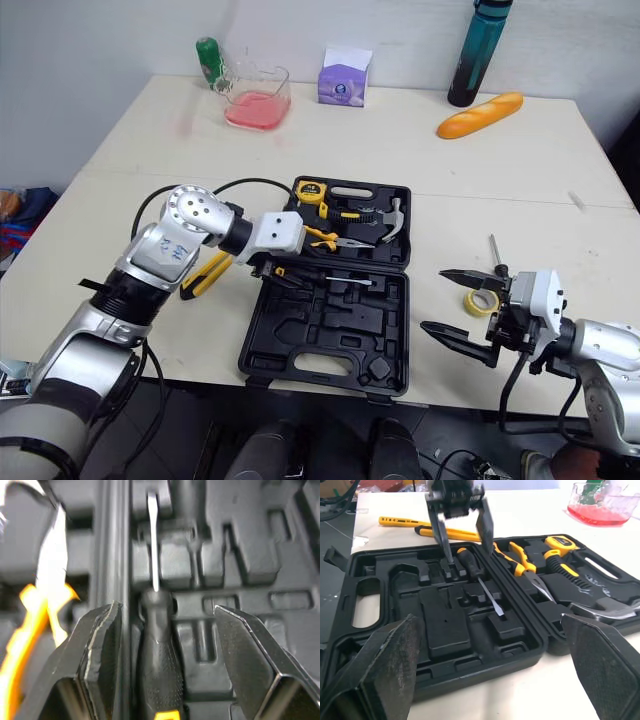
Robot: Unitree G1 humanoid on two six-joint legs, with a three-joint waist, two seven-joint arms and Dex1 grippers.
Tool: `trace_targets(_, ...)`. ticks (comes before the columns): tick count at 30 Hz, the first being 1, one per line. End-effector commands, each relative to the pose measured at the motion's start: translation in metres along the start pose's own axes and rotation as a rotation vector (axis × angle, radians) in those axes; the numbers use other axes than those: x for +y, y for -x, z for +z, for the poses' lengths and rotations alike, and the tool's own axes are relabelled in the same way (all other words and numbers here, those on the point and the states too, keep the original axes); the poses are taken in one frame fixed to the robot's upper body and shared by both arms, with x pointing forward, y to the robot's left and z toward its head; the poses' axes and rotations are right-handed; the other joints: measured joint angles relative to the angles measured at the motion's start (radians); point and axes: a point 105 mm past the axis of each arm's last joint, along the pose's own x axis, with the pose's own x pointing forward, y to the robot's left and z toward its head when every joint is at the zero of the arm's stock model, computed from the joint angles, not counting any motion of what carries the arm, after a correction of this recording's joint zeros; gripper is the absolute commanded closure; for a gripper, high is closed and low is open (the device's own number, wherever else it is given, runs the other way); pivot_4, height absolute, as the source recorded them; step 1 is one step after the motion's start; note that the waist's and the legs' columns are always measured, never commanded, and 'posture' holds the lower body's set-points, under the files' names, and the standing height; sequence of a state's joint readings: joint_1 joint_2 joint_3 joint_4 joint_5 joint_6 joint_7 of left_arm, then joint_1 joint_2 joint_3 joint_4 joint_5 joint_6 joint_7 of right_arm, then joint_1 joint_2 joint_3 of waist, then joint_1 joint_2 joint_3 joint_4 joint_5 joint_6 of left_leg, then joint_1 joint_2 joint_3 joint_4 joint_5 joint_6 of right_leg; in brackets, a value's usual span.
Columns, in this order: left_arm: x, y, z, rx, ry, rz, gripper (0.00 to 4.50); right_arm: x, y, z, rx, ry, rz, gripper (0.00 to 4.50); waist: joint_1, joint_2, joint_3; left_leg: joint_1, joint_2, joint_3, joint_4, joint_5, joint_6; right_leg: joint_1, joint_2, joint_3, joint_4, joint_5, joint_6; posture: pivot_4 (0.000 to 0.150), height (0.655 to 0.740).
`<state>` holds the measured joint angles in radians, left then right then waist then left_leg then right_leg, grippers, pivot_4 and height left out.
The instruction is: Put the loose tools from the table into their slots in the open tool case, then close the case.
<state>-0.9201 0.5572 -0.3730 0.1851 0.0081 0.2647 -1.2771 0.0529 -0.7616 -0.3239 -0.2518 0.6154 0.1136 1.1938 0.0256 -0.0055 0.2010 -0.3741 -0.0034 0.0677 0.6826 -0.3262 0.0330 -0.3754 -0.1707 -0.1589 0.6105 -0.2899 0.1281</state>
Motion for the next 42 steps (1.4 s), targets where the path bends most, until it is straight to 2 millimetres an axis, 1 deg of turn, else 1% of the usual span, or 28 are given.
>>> trace_targets(1,0.002,0.014,0.012,-0.135,-0.059,0.07,1.35,0.001,-0.002,0.011,-0.025,0.031,0.009,0.0,-0.001,0.0,0.0,0.0,0.0,0.0,0.0,0.0,0.0,0.0,0.0,0.0,0.0,0.0,0.0,0.15,0.74)
trace_targets(4,0.002,0.021,0.016,-0.214,-0.049,0.106,1.35,0.0,-0.002,0.011,-0.024,0.03,0.008,0.0,-0.001,0.0,0.0,0.0,0.0,0.0,0.0,0.0,0.0,0.0,0.0,0.0,0.0,0.0,0.0,0.15,0.74)
trace_targets(8,0.007,0.031,0.016,-0.339,0.018,0.209,1.35,-0.003,-0.001,0.009,-0.023,0.027,0.0,0.0,0.0,0.0,0.0,0.0,0.0,0.0,0.0,0.0,0.0,0.0,0.0,0.0,0.0,0.0,0.0,0.15,0.74)
trace_targets(10,0.011,0.034,0.014,-0.396,0.089,0.267,1.35,-0.005,0.001,0.007,-0.026,0.025,-0.008,0.0,0.001,0.0,0.0,0.0,0.0,0.0,0.0,0.0,0.0,0.0,0.0,0.0,0.0,0.0,0.0,0.15,0.74)
trace_targets(12,0.014,0.035,0.01,-0.43,0.14,0.317,1.9,-0.007,0.001,0.007,-0.031,0.028,-0.019,0.0,0.0,0.0,0.0,0.0,0.0,0.0,0.0,0.0,0.0,0.0,0.0,0.0,0.0,0.0,0.0,0.15,0.74)
trace_targets(14,0.007,0.029,0.006,-0.425,0.146,0.31,2.63,-0.009,0.002,0.006,-0.034,0.028,-0.025,0.0,0.0,0.0,0.0,0.0,0.0,0.0,0.0,0.0,0.0,0.0,0.0,0.0,0.0,0.0,0.0,0.15,0.74)
trace_targets(16,0.002,0.019,0.007,-0.431,0.158,0.299,3.64,-0.01,0.004,0.004,-0.03,0.023,-0.023,0.0,0.0,0.0,0.0,0.0,0.0,0.0,0.0,0.0,0.0,0.0,0.0,0.0,-0.001,0.0,0.0,0.15,0.74)
trace_targets(17,0.0,0.014,0.007,-0.432,0.172,0.293,4.09,-0.009,0.004,0.004,-0.029,0.023,-0.021,0.0,0.0,0.0,0.0,0.0,0.0,0.0,0.0,0.0,0.0,0.0,0.0,0.0,-0.001,0.0,0.0,0.15,0.74)
trace_targets(18,-0.003,0.009,0.007,-0.424,0.177,0.284,4.44,-0.009,0.003,0.004,-0.03,0.023,-0.02,0.0,0.001,0.0,0.0,0.0,0.0,0.0,0.0,0.0,0.0,0.0,0.0,0.0,-0.001,0.0,0.0,0.15,0.74)
trace_targets(21,-0.008,-0.002,0.002,-0.382,0.186,0.271,4.44,-0.01,0.003,0.004,-0.03,0.025,-0.02,0.0,0.001,0.0,0.0,0.0,0.0,0.0,0.0,0.0,0.0,0.0,0.0,0.0,-0.001,0.0,0.0,0.15,0.74)
trace_targets(24,-0.007,-0.01,-0.007,-0.33,0.22,0.298,4.44,-0.011,0.003,0.003,-0.025,0.026,-0.018,0.0,0.001,0.0,0.0,0.0,0.0,0.0,0.0,0.0,0.0,0.0,0.0,0.0,-0.001,0.0,0.0,0.15,0.74)
trace_targets(29,-0.016,-0.023,-0.012,-0.297,0.252,0.257,4.44,-0.011,0.004,0.001,-0.02,0.029,-0.019,0.0,0.0,0.0,0.0,0.0,0.0,0.0,0.0,0.0,0.0,0.0,0.0,0.0,-0.001,0.0,0.0,0.15,0.74)
trace_targets(30,-0.017,-0.025,-0.01,-0.322,0.277,0.261,4.44,-0.011,0.004,0.001,-0.018,0.03,-0.017,0.0,0.0,0.0,0.0,0.0,0.0,0.0,0.0,0.0,0.0,0.0,0.0,0.0,-0.001,0.0,0.0,0.15,0.74)
trace_targets(33,-0.016,-0.027,-0.009,-0.335,0.296,0.271,4.44,-0.012,0.004,0.001,-0.018,0.032,-0.016,0.0,0.001,0.0,0.0,0.0,0.0,0.0,0.0,0.0,0.0,0.0,0.0,0.0,-0.001,0.0,0.0,0.15,0.74)
trace_targets(38,-0.022,-0.033,-0.024,-0.25,0.279,0.257,4.44,-0.012,0.006,-0.001,-0.017,0.031,-0.019,0.0,0.001,0.0,0.0,0.0,0.0,0.0,0.0,0.0,0.0,0.0,0.0,0.0,-0.001,0.0,0.0,0.15,0.74)
trace_targets(42,-0.019,-0.034,-0.033,-0.219,0.304,0.283,4.44,-0.011,0.007,-0.002,-0.018,0.03,-0.023,0.0,0.001,0.0,0.0,0.0,0.0,0.0,0.0,0.0,0.0,0.001,0.0,0.0,-0.001,0.0,0.0,0.15,0.74)
